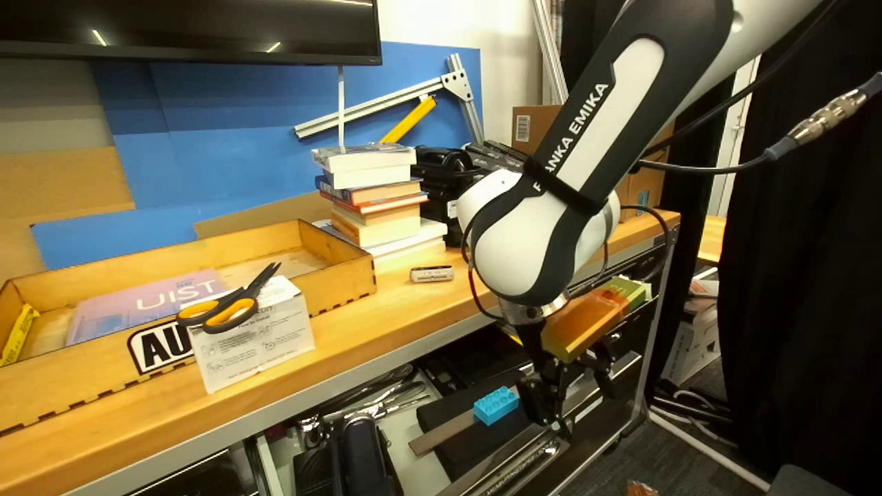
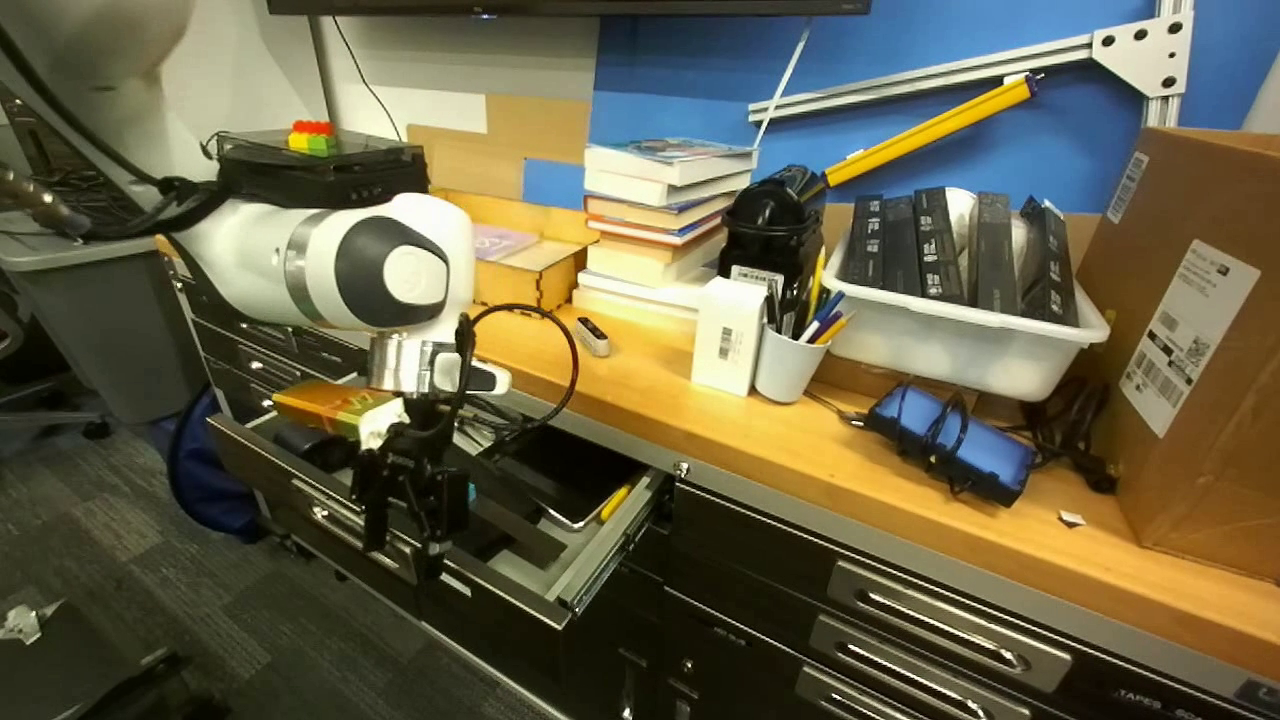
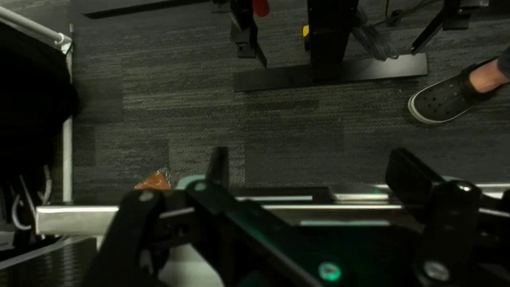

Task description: Put the blue lego brick in the open drawer then close the drawer

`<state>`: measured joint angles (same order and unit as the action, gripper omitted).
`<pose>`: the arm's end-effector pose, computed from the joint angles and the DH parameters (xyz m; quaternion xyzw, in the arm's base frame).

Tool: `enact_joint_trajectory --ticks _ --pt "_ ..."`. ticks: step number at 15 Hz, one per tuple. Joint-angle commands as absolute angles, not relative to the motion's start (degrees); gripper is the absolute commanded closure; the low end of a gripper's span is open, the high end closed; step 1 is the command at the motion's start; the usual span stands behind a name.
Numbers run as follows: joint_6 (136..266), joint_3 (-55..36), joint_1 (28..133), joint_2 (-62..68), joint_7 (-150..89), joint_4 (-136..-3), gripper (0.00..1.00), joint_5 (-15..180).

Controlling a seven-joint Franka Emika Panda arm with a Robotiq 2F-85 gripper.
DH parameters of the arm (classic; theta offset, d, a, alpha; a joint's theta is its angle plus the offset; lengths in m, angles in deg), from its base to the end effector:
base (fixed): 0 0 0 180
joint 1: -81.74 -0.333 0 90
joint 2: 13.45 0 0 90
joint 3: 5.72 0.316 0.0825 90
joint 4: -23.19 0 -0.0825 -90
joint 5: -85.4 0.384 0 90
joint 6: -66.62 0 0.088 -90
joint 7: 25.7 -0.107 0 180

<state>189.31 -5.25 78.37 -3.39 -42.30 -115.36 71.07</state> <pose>0.4401 0.0191 0.2109 0.9709 -0.0187 -0.2036 0.1246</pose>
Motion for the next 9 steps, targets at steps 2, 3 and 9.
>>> enact_joint_trajectory --ticks 2,3,9 --pt "193.0 -5.3 74.0 -2.1 -54.1 -114.1 0.00 57.5" --pt "193.6 -5.4 73.3 -1.8 -56.8 -113.4 0.00 54.4" --pt "197.1 -5.3 70.3 2.2 -74.9 -108.4 0.00 38.6"
